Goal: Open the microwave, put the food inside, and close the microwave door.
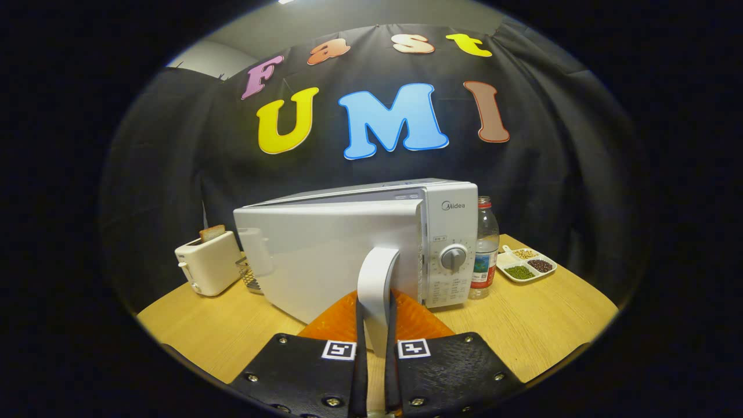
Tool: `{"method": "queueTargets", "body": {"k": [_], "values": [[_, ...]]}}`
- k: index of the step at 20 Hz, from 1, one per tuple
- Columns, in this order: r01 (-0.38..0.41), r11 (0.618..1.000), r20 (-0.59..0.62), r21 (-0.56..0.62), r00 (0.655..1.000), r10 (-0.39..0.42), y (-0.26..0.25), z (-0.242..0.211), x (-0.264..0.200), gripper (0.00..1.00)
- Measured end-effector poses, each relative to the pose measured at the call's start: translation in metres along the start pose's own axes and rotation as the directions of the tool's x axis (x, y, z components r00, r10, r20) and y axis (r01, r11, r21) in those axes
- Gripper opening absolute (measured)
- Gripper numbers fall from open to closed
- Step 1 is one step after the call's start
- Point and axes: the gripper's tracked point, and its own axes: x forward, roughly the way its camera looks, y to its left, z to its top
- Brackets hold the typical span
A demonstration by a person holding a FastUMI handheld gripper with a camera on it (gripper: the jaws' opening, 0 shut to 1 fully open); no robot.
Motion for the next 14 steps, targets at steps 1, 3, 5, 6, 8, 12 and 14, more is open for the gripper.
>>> {"method": "queueTargets", "body": {"k": [1,3,5,6,8,12,14], "values": [[-0.019,1.0,-0.002,0.007,1.0,0.019,0.011,-0.003,-0.01,0.12],[-0.061,0.998,-0.004,0.018,0.998,0.061,0.038,-0.009,-0.031,0.12],[-0.096,0.995,0.008,0.013,0.995,0.096,0.064,-0.016,-0.049,0.12],[-0.112,0.994,0.015,0.009,0.994,0.112,0.077,-0.018,-0.057,0.11],[-0.144,0.989,0.022,0.012,0.989,0.144,0.104,-0.026,-0.07,0.11],[-0.173,0.984,0.041,0.038,0.984,0.171,0.153,-0.034,-0.089,0.11],[-0.127,0.992,0.068,0.015,0.99,0.126,0.171,-0.036,-0.095,0.11]]}}
